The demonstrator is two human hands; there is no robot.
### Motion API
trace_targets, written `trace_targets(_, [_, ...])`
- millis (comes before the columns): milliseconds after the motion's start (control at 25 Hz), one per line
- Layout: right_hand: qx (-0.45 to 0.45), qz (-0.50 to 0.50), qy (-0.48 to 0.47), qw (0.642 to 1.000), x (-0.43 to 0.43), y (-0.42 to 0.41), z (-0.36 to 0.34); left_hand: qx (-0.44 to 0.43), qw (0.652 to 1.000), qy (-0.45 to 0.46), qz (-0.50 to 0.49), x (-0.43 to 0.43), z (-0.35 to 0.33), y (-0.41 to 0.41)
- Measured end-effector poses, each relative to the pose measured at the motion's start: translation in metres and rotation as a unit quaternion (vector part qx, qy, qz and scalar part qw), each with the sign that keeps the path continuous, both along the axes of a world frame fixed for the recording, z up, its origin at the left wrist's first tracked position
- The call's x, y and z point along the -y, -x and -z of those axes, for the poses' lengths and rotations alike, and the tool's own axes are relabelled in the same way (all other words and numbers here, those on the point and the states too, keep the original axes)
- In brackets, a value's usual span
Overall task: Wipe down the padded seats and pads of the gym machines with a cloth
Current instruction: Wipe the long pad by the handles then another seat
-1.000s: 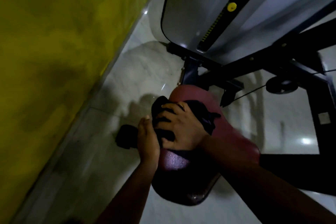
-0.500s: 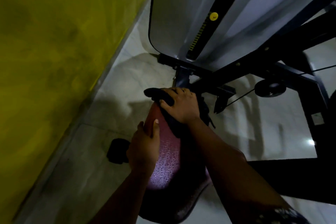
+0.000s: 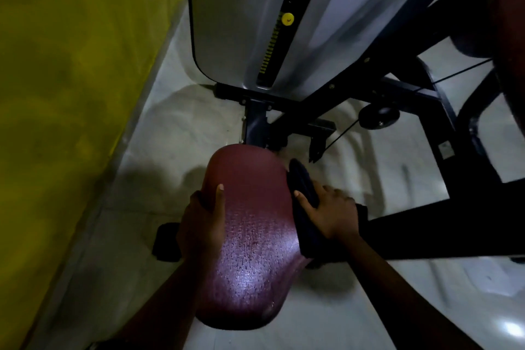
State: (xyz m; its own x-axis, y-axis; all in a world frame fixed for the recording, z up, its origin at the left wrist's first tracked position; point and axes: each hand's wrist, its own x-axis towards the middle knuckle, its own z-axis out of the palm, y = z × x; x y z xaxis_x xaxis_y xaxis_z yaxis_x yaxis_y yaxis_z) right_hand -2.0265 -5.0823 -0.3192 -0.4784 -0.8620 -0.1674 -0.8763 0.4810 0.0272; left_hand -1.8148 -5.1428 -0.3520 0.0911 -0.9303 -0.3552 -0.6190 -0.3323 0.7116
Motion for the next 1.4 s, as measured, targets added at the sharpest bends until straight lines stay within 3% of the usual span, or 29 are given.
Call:
trace_targets(120, [-0.022, 0.142, 0.044, 0.989, -0.024, -0.012, 0.005, -0.020, 1.000, 0.005, -0.005, 0.001, 0.001, 0.000])
trace_targets(200, [-0.017, 0.247, 0.114, 0.962, -0.027, -0.038, 0.016, -0.034, 0.999, 0.001, -0.019, 0.001, 0.001, 0.003])
trace_targets(280, [-0.042, 0.285, 0.176, 0.941, -0.027, -0.071, 0.024, -0.040, 0.999, -0.009, -0.030, 0.003, -0.001, 0.002])
trace_targets(440, [-0.063, 0.241, 0.183, 0.951, -0.038, -0.166, 0.038, -0.103, 0.994, -0.024, -0.032, -0.001, 0.003, -0.005])
trace_targets(560, [-0.065, 0.129, 0.156, 0.977, -0.056, -0.214, 0.039, -0.163, 0.986, -0.004, -0.018, -0.020, 0.006, -0.016])
trace_targets(720, [-0.096, -0.008, 0.151, 0.984, -0.052, -0.145, 0.039, -0.120, 0.993, 0.009, -0.009, -0.032, 0.006, -0.020])
trace_targets(840, [-0.097, 0.069, 0.118, 0.986, -0.005, -0.103, 0.023, -0.081, 0.997, 0.009, -0.012, -0.030, 0.002, -0.016])
trace_targets(960, [-0.020, 0.147, 0.083, 0.985, 0.040, -0.110, 0.019, -0.075, 0.997, 0.019, -0.011, -0.032, 0.006, -0.018])
trace_targets(1080, [-0.070, 0.040, 0.161, 0.984, 0.014, -0.150, 0.030, -0.128, 0.991, 0.038, -0.012, -0.031, 0.014, -0.018])
trace_targets(1200, [-0.079, -0.040, 0.171, 0.981, -0.021, -0.149, 0.039, -0.143, 0.989, 0.031, -0.015, -0.029, 0.019, -0.017])
trace_targets(1320, [-0.101, 0.118, 0.204, 0.966, -0.028, -0.121, 0.037, -0.118, 0.992, 0.036, -0.009, -0.031, 0.017, -0.017])
trace_targets(1400, [-0.078, 0.271, 0.252, 0.926, -0.037, -0.125, 0.040, -0.115, 0.993, 0.042, -0.002, -0.031, 0.015, -0.018])
